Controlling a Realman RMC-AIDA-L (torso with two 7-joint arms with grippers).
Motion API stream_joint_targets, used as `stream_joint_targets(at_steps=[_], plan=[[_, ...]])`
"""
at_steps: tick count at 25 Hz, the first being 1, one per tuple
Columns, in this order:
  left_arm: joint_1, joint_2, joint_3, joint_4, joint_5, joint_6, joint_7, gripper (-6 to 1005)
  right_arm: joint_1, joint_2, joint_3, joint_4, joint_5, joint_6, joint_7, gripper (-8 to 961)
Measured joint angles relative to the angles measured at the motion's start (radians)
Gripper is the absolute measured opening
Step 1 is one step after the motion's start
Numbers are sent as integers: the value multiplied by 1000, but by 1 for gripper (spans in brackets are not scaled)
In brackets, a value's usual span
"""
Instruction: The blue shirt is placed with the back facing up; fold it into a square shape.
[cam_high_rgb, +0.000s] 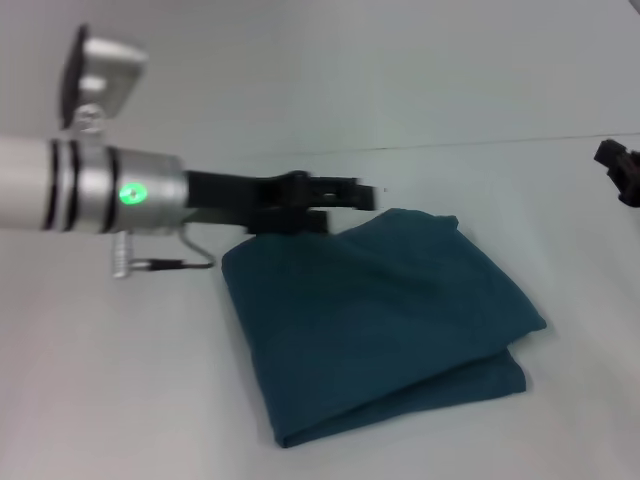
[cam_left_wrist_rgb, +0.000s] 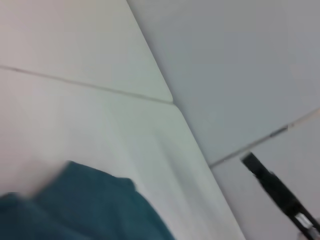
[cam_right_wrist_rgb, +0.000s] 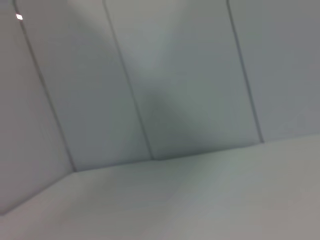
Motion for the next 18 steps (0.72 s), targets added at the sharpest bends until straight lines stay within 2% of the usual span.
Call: stream_joint_targets(at_steps=[2, 4, 7, 10, 15, 18], plan=[[35, 15, -1, 0, -23, 4, 20, 784, 0, -8, -11, -33, -23, -29, 54, 57], [74, 38, 0, 1, -39, 24, 41, 839, 3, -11, -36, -100, -87, -40, 151, 85], [111, 73, 4, 6, -37, 77, 74, 921, 20, -13, -86, -235, -234, -65, 354, 128], [154, 96, -16, 18, -34, 126, 135, 923, 67, -18, -118, -356, -390, -116, 572, 170], [229, 106, -65, 35, -29, 170, 250, 922, 214, -36, -124, -477, -696, -278, 872, 368], [265, 108, -81, 41, -20, 210, 311, 919, 315, -35, -127, -493, -911, -347, 985, 439]])
